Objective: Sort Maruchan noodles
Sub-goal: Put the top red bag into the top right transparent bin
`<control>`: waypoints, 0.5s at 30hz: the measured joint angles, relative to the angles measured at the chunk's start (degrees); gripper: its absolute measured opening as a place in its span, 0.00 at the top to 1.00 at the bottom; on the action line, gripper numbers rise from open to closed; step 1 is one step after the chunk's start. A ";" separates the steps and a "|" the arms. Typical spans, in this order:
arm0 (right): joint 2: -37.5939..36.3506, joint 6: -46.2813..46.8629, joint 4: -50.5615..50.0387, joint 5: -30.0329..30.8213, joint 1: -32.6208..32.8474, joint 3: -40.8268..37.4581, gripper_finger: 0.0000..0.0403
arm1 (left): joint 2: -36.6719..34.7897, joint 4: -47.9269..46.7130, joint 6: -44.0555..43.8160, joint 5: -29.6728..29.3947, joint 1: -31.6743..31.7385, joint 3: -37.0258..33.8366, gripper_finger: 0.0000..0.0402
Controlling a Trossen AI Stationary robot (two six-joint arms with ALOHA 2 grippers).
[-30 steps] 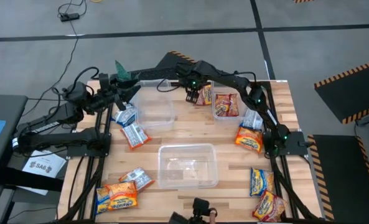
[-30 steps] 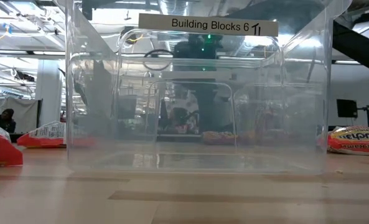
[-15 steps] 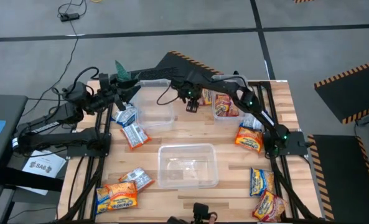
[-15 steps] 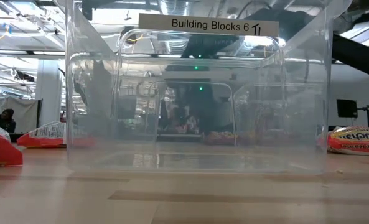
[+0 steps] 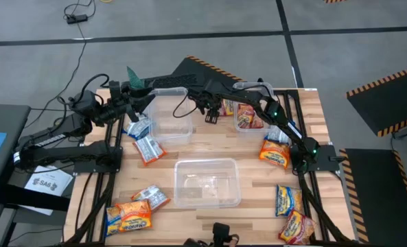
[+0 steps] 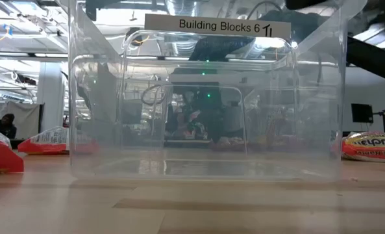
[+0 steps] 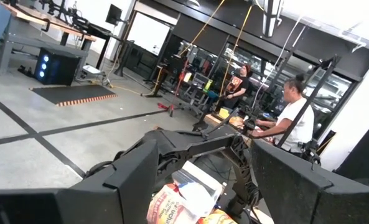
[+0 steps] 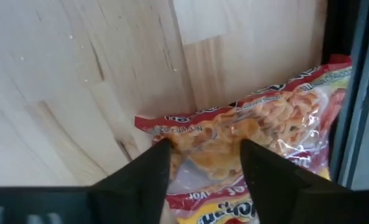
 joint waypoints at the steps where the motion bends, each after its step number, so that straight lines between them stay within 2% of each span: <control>1: 0.40 0.00 -0.22 0.02 0.04 0.02 0.50 | 0.00 0.00 0.00 -0.01 0.01 0.00 0.40; 5: 0.76 -0.43 -2.18 -0.01 0.42 0.02 0.69 | 0.00 -0.01 0.00 -0.01 0.01 0.00 0.40; 9: 0.74 -0.44 -2.84 -0.04 0.79 0.02 0.93 | 0.00 -0.02 0.00 -0.03 0.02 0.00 0.40; 15: -1.78 -0.63 -4.55 -0.53 1.87 -0.02 0.97 | 0.00 -0.02 0.02 -0.05 0.02 0.00 0.40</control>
